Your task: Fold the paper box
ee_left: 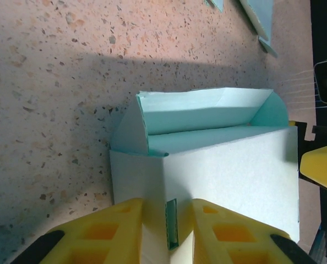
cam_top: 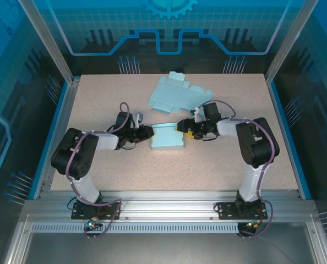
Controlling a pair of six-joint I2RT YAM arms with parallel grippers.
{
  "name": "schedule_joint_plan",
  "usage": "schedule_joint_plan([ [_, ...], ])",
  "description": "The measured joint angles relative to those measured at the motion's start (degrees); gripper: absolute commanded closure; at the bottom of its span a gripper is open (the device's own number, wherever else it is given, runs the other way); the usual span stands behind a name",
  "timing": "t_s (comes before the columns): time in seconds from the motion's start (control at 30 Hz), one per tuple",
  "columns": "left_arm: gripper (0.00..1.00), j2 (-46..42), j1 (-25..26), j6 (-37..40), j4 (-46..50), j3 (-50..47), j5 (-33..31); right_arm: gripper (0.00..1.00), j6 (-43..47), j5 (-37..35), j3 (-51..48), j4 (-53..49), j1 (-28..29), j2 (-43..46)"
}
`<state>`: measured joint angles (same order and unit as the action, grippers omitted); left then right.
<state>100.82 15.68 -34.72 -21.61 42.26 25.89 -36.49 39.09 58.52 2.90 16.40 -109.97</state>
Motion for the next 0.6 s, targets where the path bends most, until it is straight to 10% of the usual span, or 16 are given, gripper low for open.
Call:
schedule_joint_plan([
  [0.6,0.55,-2.1,-0.9,-1.3,1.6,-0.3,1.1,0.67,3.2,1.9,-1.0,6.0,2.0,2.2],
])
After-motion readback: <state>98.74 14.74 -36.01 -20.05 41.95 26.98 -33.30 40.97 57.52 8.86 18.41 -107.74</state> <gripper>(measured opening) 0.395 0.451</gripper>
